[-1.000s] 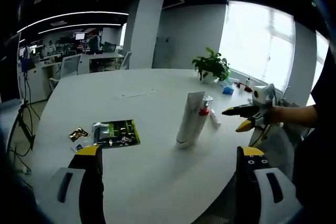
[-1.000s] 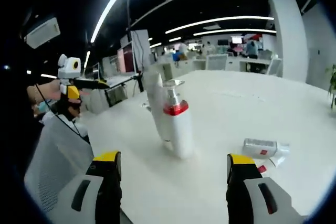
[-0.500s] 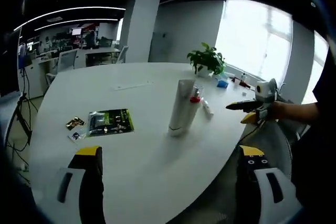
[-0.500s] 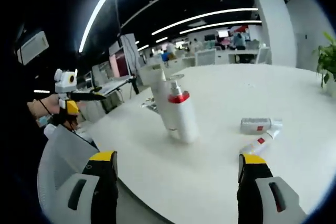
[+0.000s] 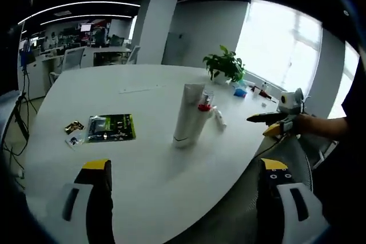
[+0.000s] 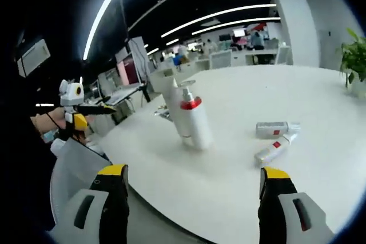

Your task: Arrange the skincare products in the storage area until every visible bottle or jar stands upright without overlapping.

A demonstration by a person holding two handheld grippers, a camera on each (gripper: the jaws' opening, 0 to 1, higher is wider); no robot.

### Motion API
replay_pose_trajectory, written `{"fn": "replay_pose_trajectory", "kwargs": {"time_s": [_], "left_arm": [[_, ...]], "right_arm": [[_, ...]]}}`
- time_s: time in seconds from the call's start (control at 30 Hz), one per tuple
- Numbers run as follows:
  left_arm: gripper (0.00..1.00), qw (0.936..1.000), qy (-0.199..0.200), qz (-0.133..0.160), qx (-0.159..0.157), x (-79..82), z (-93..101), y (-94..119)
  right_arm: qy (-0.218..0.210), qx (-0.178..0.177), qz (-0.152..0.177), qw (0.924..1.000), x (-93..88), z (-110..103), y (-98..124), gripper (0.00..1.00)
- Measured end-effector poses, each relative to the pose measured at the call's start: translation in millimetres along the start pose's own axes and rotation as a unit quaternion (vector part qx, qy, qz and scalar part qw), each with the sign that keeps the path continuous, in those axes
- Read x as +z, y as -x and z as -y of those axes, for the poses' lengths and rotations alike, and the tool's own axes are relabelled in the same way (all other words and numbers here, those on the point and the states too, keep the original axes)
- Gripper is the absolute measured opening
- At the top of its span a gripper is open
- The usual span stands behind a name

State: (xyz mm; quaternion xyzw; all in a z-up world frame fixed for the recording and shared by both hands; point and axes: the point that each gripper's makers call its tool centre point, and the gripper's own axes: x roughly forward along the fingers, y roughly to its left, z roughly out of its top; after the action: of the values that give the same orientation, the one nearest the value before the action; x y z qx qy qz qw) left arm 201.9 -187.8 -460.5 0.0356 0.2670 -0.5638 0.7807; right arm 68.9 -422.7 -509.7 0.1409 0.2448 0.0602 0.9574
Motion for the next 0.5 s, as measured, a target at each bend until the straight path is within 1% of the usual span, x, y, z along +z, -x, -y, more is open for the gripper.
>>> {"fn": "replay_pose_trajectory", "kwargs": {"time_s": [0.1,0.2,0.27,0.37,0.43,0.47,0.5], "left_arm": [[0.99,0.9999,-0.011,-0.004,0.001,4.1,6.6,-6.0],[0.99,1.0000,-0.002,0.003,0.001,8.4,10.1,-9.6],[0.99,1.0000,-0.003,0.004,0.001,8.3,14.7,-10.4],[0.99,1.0000,-0.003,0.001,0.006,5.2,10.9,-7.9],[0.99,0.9999,0.006,0.003,0.010,4.0,12.1,-7.0],[0.99,0.9999,0.011,0.007,0.011,3.7,11.6,-5.6],[0.99,0.9998,0.014,0.010,0.011,4.2,11.5,-5.0]], "right_arm": [[-0.001,0.000,-0.013,0.9999,-3.4,2.2,0.8,0.97],[0.010,0.005,-0.027,0.9996,-7.1,5.0,2.3,0.97],[0.006,0.006,-0.030,0.9995,-7.2,9.1,1.5,0.95],[0.009,0.006,-0.032,0.9994,-4.4,11.2,-1.2,0.91],[0.015,0.006,-0.036,0.9992,-1.2,11.9,-3.2,0.89],[0.016,0.007,-0.037,0.9992,0.7,13.6,-3.9,0.89],[0.013,0.003,-0.031,0.9994,6.0,20.0,-5.0,0.89]]}}
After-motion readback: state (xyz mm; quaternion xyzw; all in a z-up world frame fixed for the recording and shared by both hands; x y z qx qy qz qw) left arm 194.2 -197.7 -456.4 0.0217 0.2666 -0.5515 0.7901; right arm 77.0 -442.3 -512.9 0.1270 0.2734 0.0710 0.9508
